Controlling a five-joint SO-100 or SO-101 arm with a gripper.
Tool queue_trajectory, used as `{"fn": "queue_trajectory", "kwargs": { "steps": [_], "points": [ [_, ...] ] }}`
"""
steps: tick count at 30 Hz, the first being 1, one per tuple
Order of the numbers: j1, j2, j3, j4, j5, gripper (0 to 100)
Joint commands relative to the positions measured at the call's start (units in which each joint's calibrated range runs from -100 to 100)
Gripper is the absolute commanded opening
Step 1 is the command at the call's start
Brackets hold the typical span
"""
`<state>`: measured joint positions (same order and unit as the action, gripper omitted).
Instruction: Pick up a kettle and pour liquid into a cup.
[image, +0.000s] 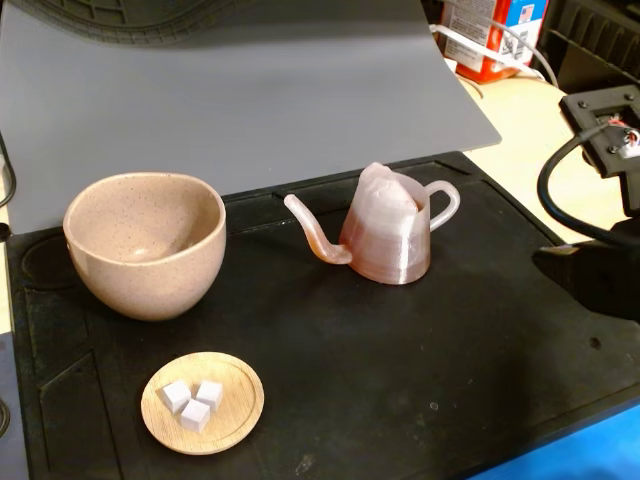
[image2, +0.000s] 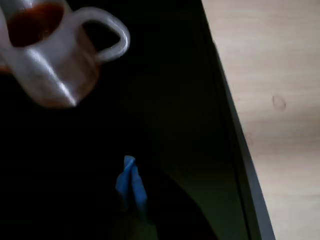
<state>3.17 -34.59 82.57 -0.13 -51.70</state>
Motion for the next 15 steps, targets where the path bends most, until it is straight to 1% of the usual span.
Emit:
{"fn": "queue_trajectory", "kwargs": {
  "steps": [1,2,3,4,6,8,10,11,15],
  "points": [
    [0.0,7.2,-4.0,-11.6,0.3,1],
    [0.0,11.8,-4.5,-17.7,3.1,1],
    [0.0,16.1,-4.5,-24.3,5.7,7],
    [-0.4,18.6,-4.5,-27.2,6.0,11],
    [-0.9,19.8,-6.5,-27.5,6.3,13],
    [-0.8,20.0,-10.9,-26.7,10.8,13],
    [-0.9,20.1,-10.2,-26.6,11.5,13],
    [-0.9,21.4,-11.0,-26.6,13.6,13],
    [-1.7,30.4,-16.6,-27.6,14.0,13]
  ]
}}
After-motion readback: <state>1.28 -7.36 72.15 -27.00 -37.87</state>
